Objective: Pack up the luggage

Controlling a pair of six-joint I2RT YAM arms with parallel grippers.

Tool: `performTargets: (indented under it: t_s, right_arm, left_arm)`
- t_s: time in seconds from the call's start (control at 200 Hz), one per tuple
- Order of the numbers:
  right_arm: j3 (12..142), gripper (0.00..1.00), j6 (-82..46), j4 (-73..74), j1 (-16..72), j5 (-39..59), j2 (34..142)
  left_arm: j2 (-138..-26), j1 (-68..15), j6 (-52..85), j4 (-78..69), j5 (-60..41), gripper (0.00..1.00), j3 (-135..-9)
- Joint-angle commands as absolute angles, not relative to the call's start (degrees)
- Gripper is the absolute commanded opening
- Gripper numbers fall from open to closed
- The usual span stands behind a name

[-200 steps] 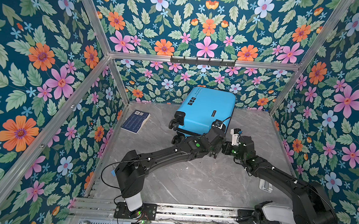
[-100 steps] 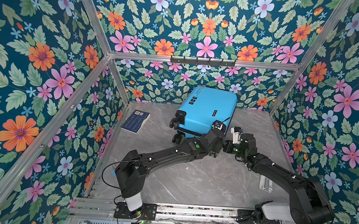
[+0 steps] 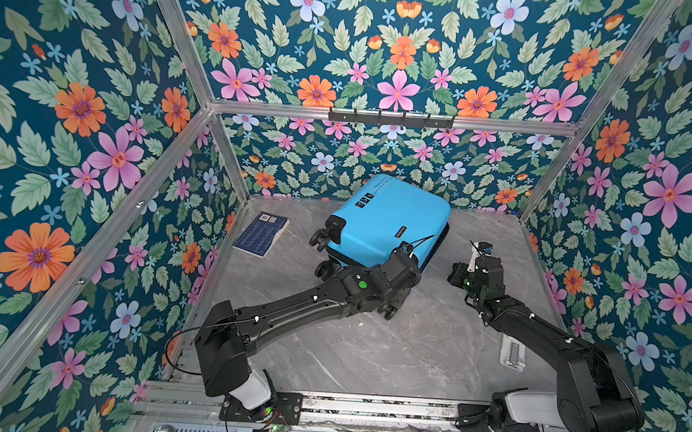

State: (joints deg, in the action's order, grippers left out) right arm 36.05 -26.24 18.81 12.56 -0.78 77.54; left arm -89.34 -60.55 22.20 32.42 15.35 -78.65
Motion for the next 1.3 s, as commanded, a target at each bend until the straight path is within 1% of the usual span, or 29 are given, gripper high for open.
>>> performTargets:
  t_s: [0.0,0.095,0.185,0.25,0.29,0.35,0.465,0.525,0.665,0.79,1.115,1.165,1.2,1.235,1.295]
  right_arm:
    - [34.9,0.00,-23.2,24.2,12.8,4.7,76.8]
    - [33.2,0.00,-20.1,26.9,12.8,12.2,75.6]
    - [32.6,0.00,-17.8,26.1,13.0,18.7,74.5]
    - [32.8,0.11,-16.7,24.6,13.2,23.7,74.3]
    - [32.9,0.20,-16.0,23.8,13.7,26.9,74.6]
    - [33.4,0.31,-14.4,21.9,15.2,29.0,75.3]
    - [34.2,0.40,-9.5,20.0,20.4,30.7,76.9]
    - [33.9,0.41,-8.8,21.3,22.7,30.7,77.7]
    - [31.7,0.42,-9.6,29.4,24.8,31.8,80.1]
    - [32.2,0.42,-9.3,31.4,26.0,32.8,82.5]
    - [36.3,0.43,-9.9,36.2,26.8,36.4,89.6]
    - [37.3,0.52,-9.9,36.5,26.8,37.1,90.9]
    - [38.0,0.57,-9.9,36.7,26.8,37.5,91.8]
    - [38.6,0.59,-9.8,37.1,26.8,37.8,92.8]
    - [39.5,0.60,-9.4,37.8,26.8,37.9,94.2]
  left_arm:
    - [-88.7,-60.0,22.6,28.0,19.2,0.00,-79.3]
    - [-88.5,-59.7,22.5,27.9,19.2,0.00,-79.0]
    - [-87.9,-59.2,22.3,27.9,19.2,0.00,-78.5]
    - [-87.1,-58.7,22.2,27.9,19.3,0.00,-77.8]
    - [-86.4,-58.4,22.1,27.9,19.2,0.00,-77.3]
    - [-85.1,-57.8,21.7,28.0,19.1,0.00,-76.0]
    - [-82.2,-57.3,21.0,28.8,19.6,0.00,-72.7]
    - [-80.3,-57.0,21.1,29.3,20.0,0.00,-70.6]
    - [-74.7,-55.7,22.3,29.6,20.4,0.00,-65.0]
    - [-70.6,-54.0,23.0,29.5,19.8,0.00,-61.2]
    - [-68.7,-53.4,22.1,29.6,18.5,0.00,-59.1]
    - [-68.6,-53.4,22.0,29.6,18.1,0.00,-58.8]
    - [-68.6,-53.3,22.0,29.6,17.9,0.00,-58.7]
    - [-68.5,-53.3,22.1,29.6,17.8,0.00,-58.5]
    - [-68.4,-53.3,22.2,29.6,17.7,0.00,-58.2]
